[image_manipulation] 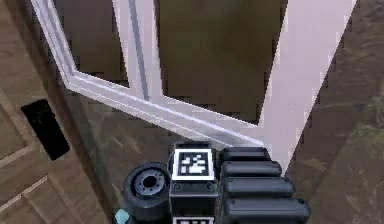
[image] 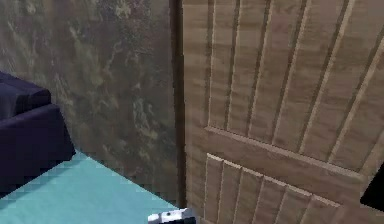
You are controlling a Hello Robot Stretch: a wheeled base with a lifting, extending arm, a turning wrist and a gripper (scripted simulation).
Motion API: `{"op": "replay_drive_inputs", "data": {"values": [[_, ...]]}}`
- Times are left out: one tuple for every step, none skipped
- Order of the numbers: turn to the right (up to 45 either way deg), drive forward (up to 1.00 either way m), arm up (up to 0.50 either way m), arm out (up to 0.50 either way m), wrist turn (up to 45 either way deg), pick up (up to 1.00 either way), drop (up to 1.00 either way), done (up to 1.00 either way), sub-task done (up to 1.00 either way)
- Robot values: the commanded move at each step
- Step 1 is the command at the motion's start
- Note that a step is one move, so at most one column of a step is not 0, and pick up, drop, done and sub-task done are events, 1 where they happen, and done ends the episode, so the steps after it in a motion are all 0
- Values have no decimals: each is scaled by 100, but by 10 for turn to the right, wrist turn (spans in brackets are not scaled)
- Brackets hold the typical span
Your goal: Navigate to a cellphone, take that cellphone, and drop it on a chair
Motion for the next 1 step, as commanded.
{"op": "replay_drive_inputs", "data": {"values": [[-450, 0, 0, 0, 0, 0, 0, 0, 0]]}}
